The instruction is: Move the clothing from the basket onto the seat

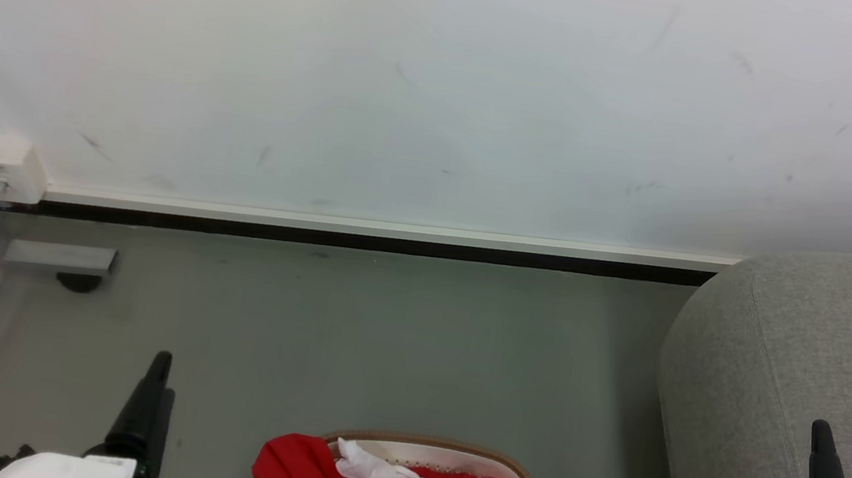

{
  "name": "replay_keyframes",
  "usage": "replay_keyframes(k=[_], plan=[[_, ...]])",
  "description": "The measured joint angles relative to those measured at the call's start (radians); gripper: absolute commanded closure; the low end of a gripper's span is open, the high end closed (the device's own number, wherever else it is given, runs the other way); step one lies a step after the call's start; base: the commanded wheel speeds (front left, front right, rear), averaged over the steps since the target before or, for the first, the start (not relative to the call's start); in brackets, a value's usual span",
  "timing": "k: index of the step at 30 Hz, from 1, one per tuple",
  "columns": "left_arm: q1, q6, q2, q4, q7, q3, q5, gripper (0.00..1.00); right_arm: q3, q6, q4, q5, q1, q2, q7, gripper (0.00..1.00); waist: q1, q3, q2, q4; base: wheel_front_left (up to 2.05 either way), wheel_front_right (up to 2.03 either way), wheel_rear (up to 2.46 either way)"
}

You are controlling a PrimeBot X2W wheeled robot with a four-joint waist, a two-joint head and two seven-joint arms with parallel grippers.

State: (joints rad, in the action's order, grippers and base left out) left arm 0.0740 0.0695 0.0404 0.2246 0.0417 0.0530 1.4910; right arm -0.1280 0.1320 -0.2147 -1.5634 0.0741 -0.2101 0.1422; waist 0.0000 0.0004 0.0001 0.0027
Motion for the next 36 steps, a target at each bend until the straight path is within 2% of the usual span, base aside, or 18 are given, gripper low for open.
replay_keyframes(k=[14, 22, 36], plan=[[0.002, -0.026, 0.001, -0.012, -0.058, -0.045, -0.317, 0.0, 0.002, 0.0, 0.027, 0.388, -0.022, 0.008, 0.018, 0.0, 0.0001, -0.001, 0.0, 0.0, 0.0, 0.0, 0.0], [0.002, -0.035, 0.001, -0.017, -0.083, -0.066, -0.474, 0.0, 0.002, 0.0, 0.026, 0.541, -0.024, 0.001, 0.032, 0.0, 0.0, -0.002, 0.0, -0.004, 0.0, 0.0, 0.0], [0.001, -0.04, 0.001, -0.029, -0.132, -0.086, -0.68, 0.0, 0.02, 0.0, 0.02, 0.768, -0.026, 0.017, 0.052, 0.0, 0.0001, -0.002, 0.0, -0.011, 0.0, 0.0, 0.0]])
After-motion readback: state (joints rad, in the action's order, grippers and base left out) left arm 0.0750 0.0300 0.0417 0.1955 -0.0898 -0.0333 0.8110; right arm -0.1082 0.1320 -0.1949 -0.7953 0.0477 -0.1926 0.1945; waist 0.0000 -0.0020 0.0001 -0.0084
